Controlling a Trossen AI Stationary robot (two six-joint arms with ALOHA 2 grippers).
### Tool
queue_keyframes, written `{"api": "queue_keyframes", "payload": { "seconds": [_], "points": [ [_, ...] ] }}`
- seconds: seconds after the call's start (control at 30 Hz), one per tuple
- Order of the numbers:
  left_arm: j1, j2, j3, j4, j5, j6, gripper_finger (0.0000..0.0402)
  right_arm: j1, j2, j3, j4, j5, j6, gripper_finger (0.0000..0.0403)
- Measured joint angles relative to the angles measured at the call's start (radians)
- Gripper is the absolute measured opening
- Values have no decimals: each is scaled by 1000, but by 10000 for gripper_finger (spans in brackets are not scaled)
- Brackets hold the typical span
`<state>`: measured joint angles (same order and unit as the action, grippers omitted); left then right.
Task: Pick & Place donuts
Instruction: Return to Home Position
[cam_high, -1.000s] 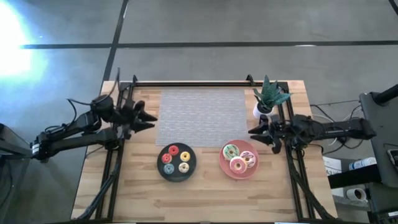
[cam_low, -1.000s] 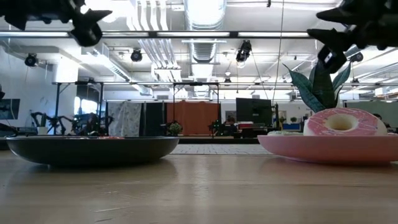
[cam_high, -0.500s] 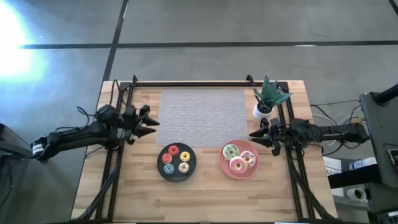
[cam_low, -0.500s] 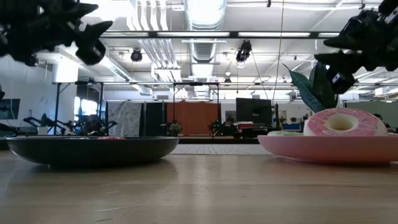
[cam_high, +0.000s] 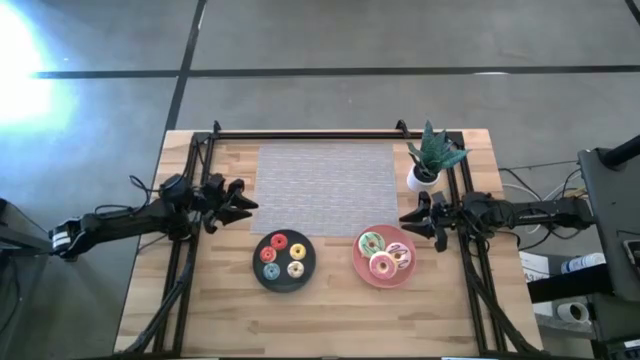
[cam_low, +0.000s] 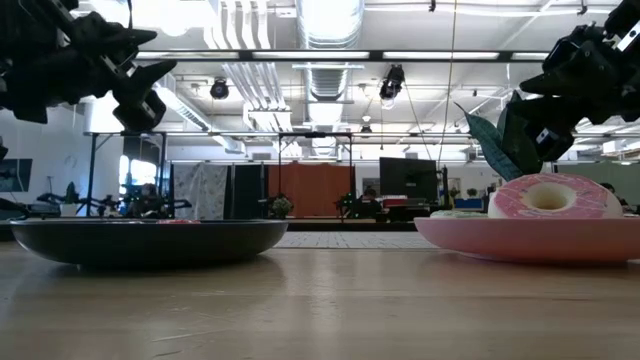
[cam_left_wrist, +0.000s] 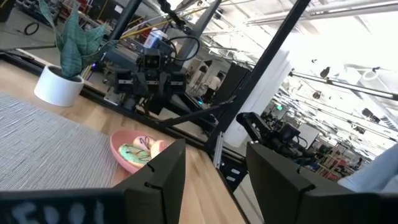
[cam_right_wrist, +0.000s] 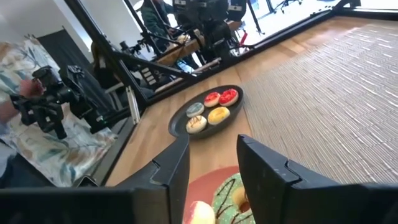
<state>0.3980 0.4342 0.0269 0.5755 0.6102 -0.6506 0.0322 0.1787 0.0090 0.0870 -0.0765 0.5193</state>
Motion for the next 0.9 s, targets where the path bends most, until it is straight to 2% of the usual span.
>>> {"api": "queue_keyframes", "payload": {
  "seconds": [0.27, 0.57, 0.7, 0.8, 0.9],
  "points": [
    [-12, -11, 0, -27, -9, -2, 144, 0, 0, 0, -3, 0, 0, 128],
    [-115, -188, -1, -99, -5, -4, 144, 0, 0, 0, -3, -1, 0, 134],
    [-134, -291, -1, -149, 57, -12, 144, 0, 0, 0, -3, -1, 0, 128],
    [-135, -384, -16, -221, 148, 123, 144, 0, 0, 0, -3, -1, 0, 124],
    [-139, -432, -18, -327, 182, 372, 144, 0, 0, 0, -3, -2, 0, 123]
  ]
}}
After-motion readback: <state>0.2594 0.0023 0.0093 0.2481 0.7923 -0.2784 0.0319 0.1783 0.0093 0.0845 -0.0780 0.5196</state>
